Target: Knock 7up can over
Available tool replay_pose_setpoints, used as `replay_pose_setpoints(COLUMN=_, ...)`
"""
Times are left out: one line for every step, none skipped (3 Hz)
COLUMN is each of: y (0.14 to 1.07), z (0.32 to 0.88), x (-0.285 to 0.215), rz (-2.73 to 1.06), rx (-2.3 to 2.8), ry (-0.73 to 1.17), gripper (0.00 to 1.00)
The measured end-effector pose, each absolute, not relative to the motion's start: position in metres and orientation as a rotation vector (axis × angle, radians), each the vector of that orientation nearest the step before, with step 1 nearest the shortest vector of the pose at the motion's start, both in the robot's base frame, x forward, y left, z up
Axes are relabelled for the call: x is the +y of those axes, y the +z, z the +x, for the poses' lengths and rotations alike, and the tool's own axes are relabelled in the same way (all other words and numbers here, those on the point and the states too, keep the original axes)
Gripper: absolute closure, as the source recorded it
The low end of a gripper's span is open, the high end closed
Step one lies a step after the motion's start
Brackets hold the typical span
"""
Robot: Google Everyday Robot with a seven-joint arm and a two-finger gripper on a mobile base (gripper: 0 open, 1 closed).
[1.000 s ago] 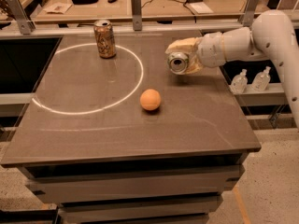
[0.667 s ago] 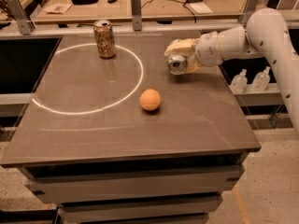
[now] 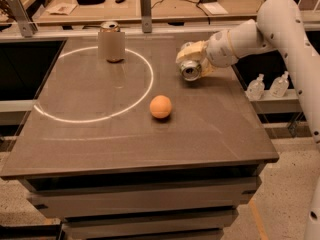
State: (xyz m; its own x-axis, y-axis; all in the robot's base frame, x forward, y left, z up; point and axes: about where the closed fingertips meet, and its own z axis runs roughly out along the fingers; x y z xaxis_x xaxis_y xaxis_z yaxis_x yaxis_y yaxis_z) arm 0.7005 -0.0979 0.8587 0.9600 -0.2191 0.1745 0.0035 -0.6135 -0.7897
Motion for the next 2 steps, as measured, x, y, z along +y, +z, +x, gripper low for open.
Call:
replay_pose_setpoints(y=0.8573, z=0.6964, x=-0.0968, rz=-2.342, rx=0.203, ry=-0.239, gripper=0.81)
replay_pose_setpoints(y=0.8507, z=0.6935, x=-0.096, rz=-2.355, rx=0.234, ry=-0.195, gripper=0.58)
